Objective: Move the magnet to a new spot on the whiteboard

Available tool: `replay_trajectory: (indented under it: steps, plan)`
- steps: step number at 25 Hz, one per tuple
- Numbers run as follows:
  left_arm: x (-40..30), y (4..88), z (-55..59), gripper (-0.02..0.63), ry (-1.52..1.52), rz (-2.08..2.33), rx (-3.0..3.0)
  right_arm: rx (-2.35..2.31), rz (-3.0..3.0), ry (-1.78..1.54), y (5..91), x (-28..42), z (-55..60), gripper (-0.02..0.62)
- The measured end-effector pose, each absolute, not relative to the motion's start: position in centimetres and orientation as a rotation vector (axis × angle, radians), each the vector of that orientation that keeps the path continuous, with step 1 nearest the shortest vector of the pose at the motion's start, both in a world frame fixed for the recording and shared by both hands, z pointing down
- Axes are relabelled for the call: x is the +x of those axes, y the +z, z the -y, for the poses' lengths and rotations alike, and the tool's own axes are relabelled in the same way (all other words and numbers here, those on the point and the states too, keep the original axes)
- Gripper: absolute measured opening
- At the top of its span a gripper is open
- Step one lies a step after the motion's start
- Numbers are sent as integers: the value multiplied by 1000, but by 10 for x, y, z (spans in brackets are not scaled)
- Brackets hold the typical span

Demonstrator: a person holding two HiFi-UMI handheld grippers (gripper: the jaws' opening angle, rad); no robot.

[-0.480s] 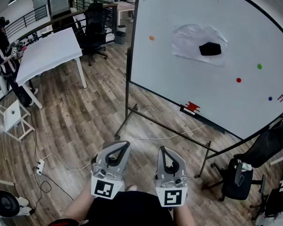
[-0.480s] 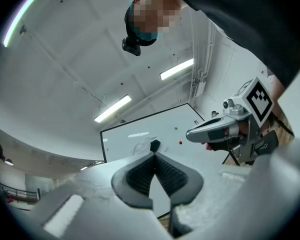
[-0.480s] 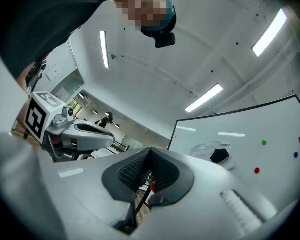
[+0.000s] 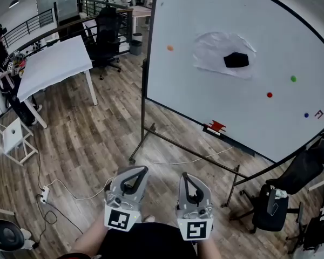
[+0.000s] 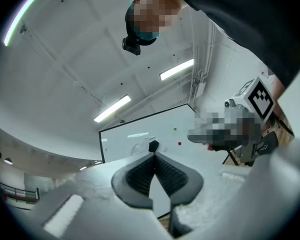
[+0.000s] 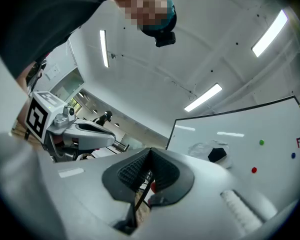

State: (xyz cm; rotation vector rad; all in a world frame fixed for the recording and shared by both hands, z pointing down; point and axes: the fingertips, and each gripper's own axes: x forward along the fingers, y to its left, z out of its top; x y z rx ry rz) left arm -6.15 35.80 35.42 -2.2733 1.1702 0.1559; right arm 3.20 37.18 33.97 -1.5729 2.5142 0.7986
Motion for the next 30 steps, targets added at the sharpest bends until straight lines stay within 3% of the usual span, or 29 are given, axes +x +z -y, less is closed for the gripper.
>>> replay_trajectory:
  steps: [16,30]
  plan:
    - [-46,362,-336,2,150,-1150,-2298,-1600,-2524,788,350,47,-353,3]
    - [-58,366,-243,2,162,-1135,-2341,-1647,-2558,751,359,31,-262,3]
